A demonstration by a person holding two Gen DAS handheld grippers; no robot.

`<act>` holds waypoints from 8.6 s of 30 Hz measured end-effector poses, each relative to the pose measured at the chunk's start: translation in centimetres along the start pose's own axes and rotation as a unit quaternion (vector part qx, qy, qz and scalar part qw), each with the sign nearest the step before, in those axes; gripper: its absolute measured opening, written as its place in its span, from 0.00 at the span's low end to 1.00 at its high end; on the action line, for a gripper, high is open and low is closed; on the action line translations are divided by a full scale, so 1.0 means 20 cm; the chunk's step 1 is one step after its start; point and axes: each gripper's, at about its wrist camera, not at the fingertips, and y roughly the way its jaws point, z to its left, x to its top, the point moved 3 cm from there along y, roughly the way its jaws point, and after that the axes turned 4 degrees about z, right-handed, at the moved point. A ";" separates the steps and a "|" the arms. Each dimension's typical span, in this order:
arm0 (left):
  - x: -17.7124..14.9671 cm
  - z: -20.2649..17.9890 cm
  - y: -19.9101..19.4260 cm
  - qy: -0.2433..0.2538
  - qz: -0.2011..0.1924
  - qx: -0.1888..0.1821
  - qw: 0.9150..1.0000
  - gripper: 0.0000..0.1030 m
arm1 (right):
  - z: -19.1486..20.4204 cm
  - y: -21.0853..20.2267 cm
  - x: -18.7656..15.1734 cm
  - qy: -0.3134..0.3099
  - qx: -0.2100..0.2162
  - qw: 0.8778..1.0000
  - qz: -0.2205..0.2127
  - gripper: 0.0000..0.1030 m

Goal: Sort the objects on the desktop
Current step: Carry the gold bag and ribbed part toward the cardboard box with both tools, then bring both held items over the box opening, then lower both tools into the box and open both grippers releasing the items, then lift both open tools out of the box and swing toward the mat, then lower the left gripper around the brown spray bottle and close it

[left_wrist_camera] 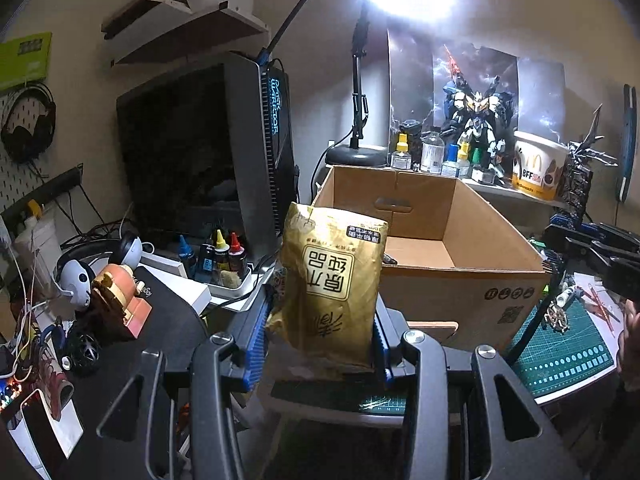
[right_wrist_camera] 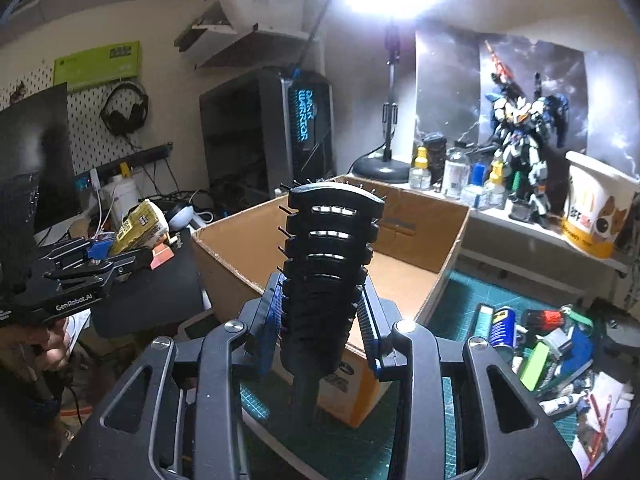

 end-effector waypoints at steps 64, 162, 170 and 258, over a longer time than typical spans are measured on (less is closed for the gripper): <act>0.81 -0.42 0.37 0.130 0.023 -0.011 0.991 0.42 | -0.30 0.22 0.76 -0.041 0.034 0.998 0.033 0.32; 0.63 -0.59 1.35 0.111 0.301 0.019 0.947 0.72 | -0.75 1.25 0.69 0.014 -0.026 0.953 0.302 0.73; 0.68 -0.56 1.20 0.116 0.251 0.018 0.961 0.74 | -0.71 1.13 0.66 0.018 -0.004 0.962 0.274 0.73; -0.05 -1.57 1.06 0.049 0.127 -0.105 0.985 0.73 | -1.38 -0.48 -0.62 0.234 -0.052 0.969 0.053 1.00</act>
